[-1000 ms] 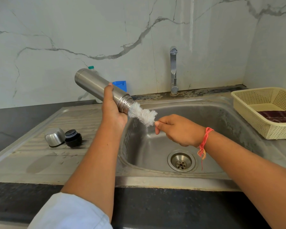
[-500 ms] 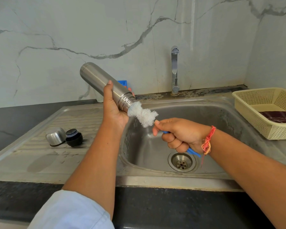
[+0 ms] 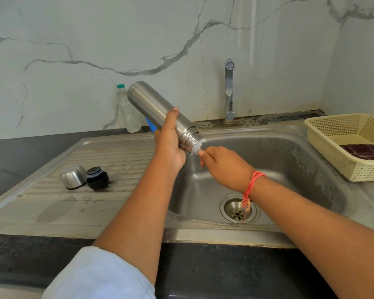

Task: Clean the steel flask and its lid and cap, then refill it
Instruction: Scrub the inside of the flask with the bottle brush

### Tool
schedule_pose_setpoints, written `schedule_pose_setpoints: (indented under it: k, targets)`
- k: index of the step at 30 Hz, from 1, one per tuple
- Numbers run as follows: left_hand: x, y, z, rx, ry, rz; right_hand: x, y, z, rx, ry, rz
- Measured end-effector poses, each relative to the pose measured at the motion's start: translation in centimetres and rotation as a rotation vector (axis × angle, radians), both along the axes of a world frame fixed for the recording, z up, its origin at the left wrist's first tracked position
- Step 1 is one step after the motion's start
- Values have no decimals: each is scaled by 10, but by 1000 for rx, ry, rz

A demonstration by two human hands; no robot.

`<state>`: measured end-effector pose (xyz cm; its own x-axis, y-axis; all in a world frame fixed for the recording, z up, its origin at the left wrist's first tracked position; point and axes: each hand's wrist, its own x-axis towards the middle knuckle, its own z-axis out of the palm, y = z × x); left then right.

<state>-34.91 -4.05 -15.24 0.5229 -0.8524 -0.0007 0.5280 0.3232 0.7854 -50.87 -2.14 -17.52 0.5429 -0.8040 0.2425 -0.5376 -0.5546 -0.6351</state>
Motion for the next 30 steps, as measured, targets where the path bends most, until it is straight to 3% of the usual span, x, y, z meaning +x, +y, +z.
schedule_pose_setpoints:
  k: [3,6,8,12,18,24,27,30]
  targets:
    - [6,2,1,-1,17,0,-4,1,2,131,-80,54]
    - [26,9,8,-65,124,-5,-8,6,6,517,-246,190]
    - [25,16,9,-102,150,-47,-7,9,9,659,-301,233]
    - [-10,16,7,-60,-33,-186,-4,9,19,777,-443,250]
    - [8,15,14,-151,129,-139,-22,10,14,613,-291,282]
    - [8,19,14,-127,57,-122,-8,11,12,421,-272,272]
    - [16,19,20,-174,122,-87,-17,10,13,206,-135,263]
    - [9,17,10,-122,55,-116,-11,7,16,61,-68,223]
